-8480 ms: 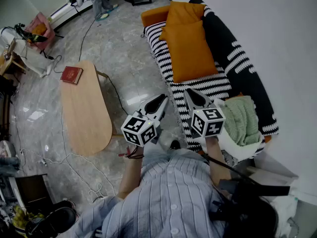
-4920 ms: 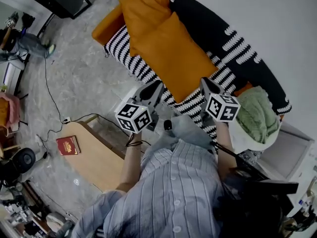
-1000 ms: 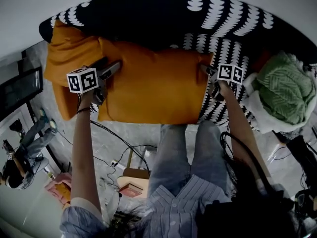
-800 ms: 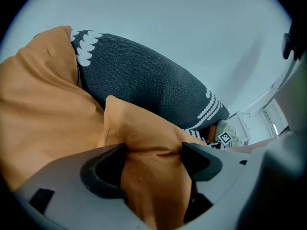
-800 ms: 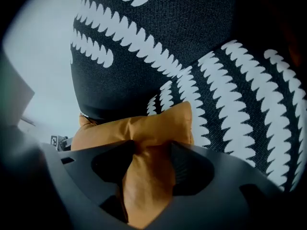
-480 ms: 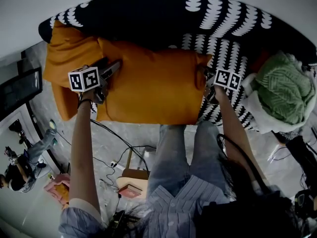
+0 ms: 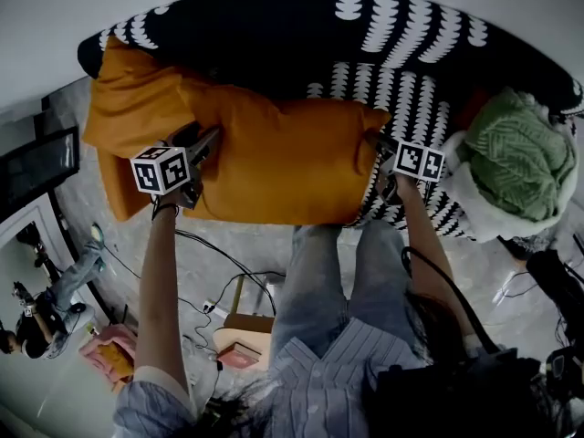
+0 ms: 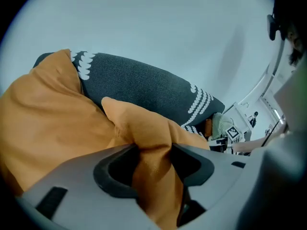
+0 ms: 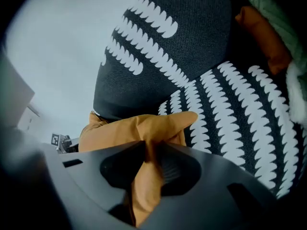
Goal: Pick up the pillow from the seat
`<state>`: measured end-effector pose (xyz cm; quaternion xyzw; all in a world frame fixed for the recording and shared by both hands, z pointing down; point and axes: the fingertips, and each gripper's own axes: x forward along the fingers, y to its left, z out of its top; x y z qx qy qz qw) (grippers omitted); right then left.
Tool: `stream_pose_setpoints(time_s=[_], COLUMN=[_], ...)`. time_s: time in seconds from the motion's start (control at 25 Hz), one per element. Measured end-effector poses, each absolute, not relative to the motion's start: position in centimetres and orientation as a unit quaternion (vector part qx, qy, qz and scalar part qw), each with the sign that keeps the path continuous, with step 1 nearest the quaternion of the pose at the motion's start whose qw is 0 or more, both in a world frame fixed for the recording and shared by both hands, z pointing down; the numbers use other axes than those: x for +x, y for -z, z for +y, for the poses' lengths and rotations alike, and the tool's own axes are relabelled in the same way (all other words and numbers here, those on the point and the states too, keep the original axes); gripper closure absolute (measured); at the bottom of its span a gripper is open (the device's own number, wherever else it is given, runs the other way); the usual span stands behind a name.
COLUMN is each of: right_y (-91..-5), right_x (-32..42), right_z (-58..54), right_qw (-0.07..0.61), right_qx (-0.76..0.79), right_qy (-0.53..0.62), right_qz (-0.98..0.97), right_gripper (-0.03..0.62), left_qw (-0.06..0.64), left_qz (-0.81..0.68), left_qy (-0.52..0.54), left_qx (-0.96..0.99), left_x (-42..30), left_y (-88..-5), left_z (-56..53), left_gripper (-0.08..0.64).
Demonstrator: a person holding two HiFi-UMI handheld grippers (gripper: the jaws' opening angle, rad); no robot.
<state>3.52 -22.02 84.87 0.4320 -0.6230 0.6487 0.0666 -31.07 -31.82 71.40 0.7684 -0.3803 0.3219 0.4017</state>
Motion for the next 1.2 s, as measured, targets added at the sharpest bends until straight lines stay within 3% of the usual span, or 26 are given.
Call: stream_pose_setpoints(time_s=[0.16, 0.6, 1.2], right_y=[-82.3, -75.4, -58.5], right_x=[3.6, 4.7, 11.7], right_z=[-20.3, -17.7, -25.8], right_qw=[0.073, 0.080, 0.063], right_qx=[0.430, 0.437, 0.472], right_qy=[-0.629, -0.586, -0.428], right_qz=[-0.644, -0.678, -0.768], right_gripper=[0.497, 0.517, 0.518], left_qw=[0.400, 0.388, 0.344], left_qz=[-0.392, -0.455, -0.494], left_qy=[-0.299, -0.203, -0.112], left_qx=[0.773, 0.775, 0.791], left_x=[-31.2, -31.0, -26.3], left_y=[-69.5, -63.9, -53.2], left_z=[-29.6, -25.8, -23.4], left_gripper=[0.360, 0.396, 0.413])
